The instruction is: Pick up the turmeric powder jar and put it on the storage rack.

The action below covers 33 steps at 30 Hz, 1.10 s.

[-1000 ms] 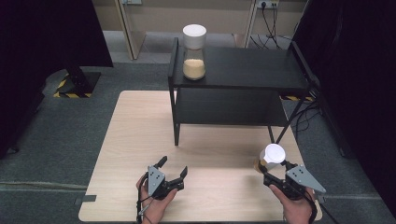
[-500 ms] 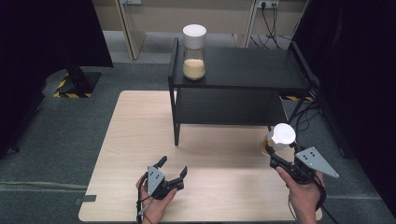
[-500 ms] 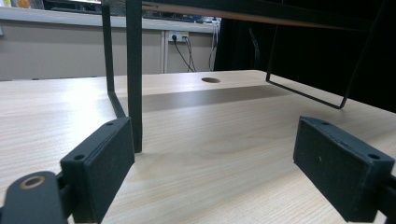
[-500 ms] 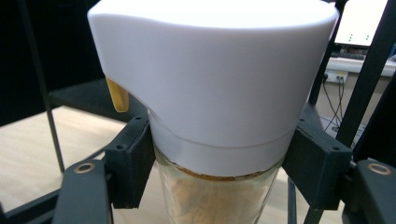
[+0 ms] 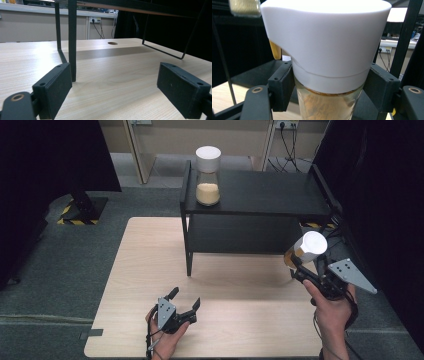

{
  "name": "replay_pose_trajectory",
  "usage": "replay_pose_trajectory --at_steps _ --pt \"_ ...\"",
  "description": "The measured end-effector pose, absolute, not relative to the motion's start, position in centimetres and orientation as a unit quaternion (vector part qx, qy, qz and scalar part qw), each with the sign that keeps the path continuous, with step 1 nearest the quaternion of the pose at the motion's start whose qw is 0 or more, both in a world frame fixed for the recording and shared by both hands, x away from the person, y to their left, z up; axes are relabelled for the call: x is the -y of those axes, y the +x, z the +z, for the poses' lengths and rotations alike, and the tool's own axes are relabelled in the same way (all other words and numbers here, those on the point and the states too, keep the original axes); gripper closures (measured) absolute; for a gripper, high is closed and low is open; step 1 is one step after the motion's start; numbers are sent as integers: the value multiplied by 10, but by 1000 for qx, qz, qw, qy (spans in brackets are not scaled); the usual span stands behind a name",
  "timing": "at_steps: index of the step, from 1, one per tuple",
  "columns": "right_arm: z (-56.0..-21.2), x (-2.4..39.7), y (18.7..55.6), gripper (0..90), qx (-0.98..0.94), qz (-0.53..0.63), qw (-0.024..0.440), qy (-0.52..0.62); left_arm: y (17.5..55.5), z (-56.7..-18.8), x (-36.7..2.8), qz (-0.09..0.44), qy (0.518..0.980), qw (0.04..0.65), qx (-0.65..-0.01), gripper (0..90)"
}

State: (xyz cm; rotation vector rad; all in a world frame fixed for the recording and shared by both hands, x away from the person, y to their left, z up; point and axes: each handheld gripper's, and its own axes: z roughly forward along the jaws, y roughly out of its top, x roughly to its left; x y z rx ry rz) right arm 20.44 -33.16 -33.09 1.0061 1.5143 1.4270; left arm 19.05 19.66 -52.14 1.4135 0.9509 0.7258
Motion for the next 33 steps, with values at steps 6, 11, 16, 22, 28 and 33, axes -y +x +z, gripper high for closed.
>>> replay_pose_trajectory --at_steps 6,11,16,22,28,33 --pt "-315 331 211 305 -590 571 406 401 190 -521 -196 315 611 600 -410 122" --pt "-307 332 214 305 -585 573 408 404 190 -521 -196 315 611 599 -410 121" --pt "-300 333 217 305 -582 573 410 407 191 -521 -196 313 611 600 -411 121" --pt "-290 332 219 305 -579 575 413 406 191 -521 -196 313 612 600 -409 122" --pt "-278 330 221 306 -575 576 418 404 191 -521 -196 313 612 600 -410 121" --pt "-267 329 224 305 -569 578 422 405 191 -521 -196 314 613 599 -409 121"
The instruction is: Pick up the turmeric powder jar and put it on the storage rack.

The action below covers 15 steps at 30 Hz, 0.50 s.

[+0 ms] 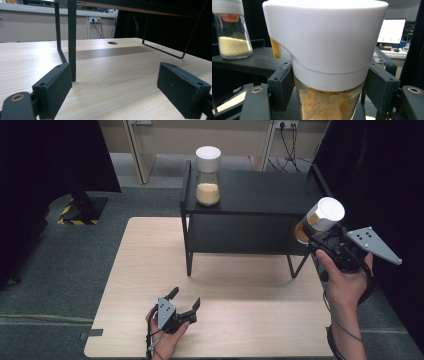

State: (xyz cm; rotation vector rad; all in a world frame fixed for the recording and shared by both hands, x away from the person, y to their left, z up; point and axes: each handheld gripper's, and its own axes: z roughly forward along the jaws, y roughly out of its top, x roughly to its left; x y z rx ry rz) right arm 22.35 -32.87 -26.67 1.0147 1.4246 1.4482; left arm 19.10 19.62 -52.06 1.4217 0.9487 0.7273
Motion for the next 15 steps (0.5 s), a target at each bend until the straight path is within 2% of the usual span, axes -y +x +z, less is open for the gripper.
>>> replay_pose_trajectory --at_steps 15 --pt "-237 323 236 306 -560 576 436 405 191 -521 -196 313 612 600 -410 122"
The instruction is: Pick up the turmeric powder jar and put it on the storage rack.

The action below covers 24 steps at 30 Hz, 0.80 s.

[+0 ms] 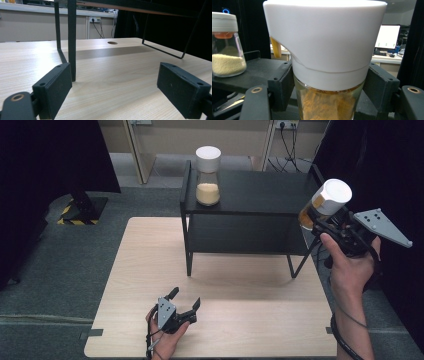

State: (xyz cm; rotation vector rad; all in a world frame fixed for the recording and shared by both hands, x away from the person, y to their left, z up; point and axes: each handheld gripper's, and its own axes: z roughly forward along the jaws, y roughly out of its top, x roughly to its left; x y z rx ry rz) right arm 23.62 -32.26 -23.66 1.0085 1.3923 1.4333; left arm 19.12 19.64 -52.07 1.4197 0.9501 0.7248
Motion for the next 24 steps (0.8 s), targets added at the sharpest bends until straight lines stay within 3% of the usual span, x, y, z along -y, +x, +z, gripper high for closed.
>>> replay_pose_trajectory --at_steps 24 --pt "-199 309 285 306 -567 543 452 424 191 -521 -196 314 615 599 -406 122"
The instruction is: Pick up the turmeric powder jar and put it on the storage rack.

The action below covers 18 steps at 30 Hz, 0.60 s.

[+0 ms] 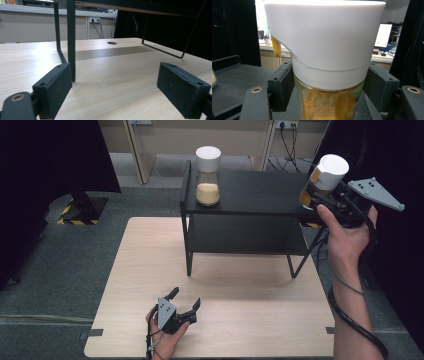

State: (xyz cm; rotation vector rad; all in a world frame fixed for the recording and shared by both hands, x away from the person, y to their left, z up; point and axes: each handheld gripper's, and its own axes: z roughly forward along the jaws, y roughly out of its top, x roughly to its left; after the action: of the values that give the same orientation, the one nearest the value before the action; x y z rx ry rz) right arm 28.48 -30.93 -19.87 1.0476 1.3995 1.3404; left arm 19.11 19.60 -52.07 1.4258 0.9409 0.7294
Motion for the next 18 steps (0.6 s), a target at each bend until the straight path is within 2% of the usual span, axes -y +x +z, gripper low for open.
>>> replay_pose_trajectory --at_steps 18 --pt "-181 300 323 306 -576 507 450 456 190 -522 -195 318 615 599 -403 123"
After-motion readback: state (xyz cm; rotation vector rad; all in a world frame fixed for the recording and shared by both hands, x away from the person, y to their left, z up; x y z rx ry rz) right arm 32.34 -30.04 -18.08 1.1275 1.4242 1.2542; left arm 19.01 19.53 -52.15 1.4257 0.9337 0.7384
